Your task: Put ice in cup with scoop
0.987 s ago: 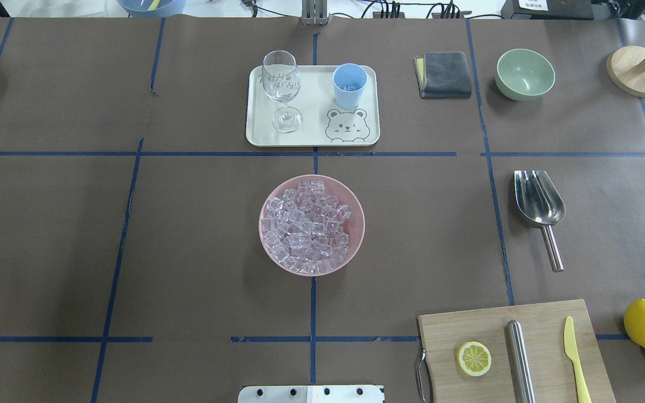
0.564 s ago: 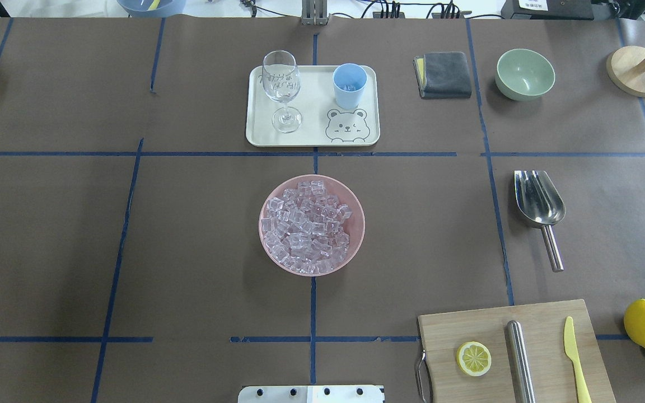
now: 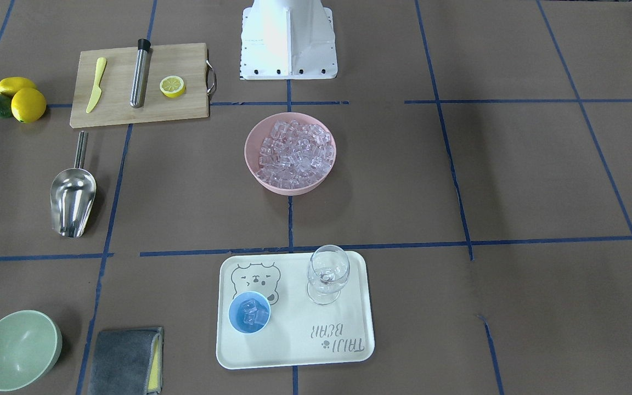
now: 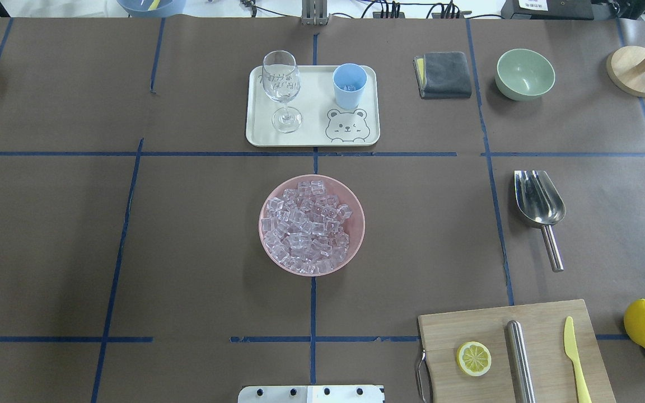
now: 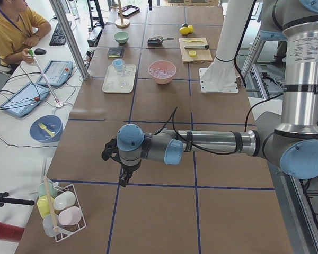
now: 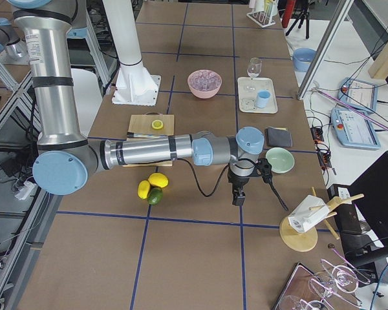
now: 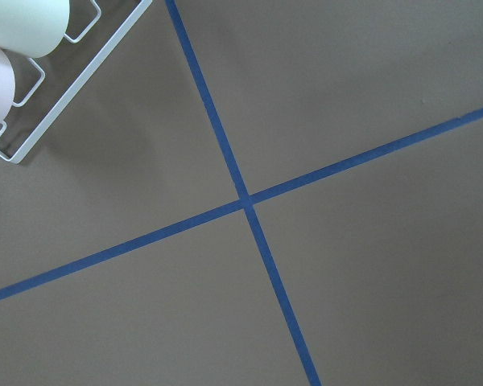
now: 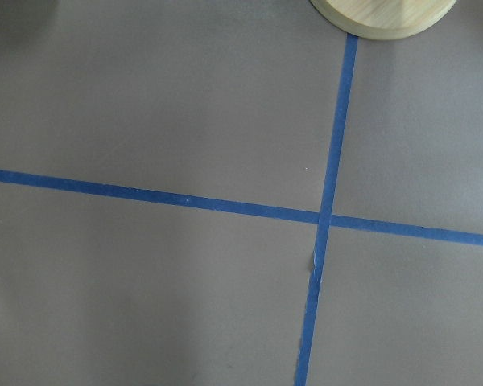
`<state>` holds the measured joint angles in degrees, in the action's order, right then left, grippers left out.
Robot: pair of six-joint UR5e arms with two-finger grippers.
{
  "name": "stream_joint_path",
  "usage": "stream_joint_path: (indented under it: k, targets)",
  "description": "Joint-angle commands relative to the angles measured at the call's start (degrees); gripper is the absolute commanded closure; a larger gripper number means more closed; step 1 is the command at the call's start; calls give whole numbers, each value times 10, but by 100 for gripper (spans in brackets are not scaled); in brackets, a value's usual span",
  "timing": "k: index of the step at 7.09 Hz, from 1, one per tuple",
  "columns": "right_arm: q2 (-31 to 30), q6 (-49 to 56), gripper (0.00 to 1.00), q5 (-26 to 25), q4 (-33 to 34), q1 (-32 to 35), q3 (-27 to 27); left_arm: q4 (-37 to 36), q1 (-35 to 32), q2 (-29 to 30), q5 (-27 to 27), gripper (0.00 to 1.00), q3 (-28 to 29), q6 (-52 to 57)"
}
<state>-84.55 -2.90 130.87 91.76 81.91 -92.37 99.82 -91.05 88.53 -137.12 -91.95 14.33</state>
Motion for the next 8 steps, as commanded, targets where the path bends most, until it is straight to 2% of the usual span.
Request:
stream_joint_path:
  k: [1, 3, 4, 5, 7, 8]
  targets:
    - [0, 0, 0, 0, 0, 0, 0, -1, 0, 1, 0, 0, -3, 0]
    - [0, -3, 0, -1, 1, 0, 3, -1, 0, 9, 21, 0, 3, -1]
    - [-1, -3, 0, -1, 1, 0, 5, -2, 0, 11, 78, 0, 2, -1]
    - [0, -4, 0, 3, 1, 0, 5, -9, 0, 10, 80, 0, 2, -5]
    - [-1, -4, 0, 11, 1, 0, 8, -109, 0, 30, 78, 0, -2, -5]
    - [-1, -4, 0, 11, 1, 0, 9, -133, 0, 31, 75, 0, -3, -4]
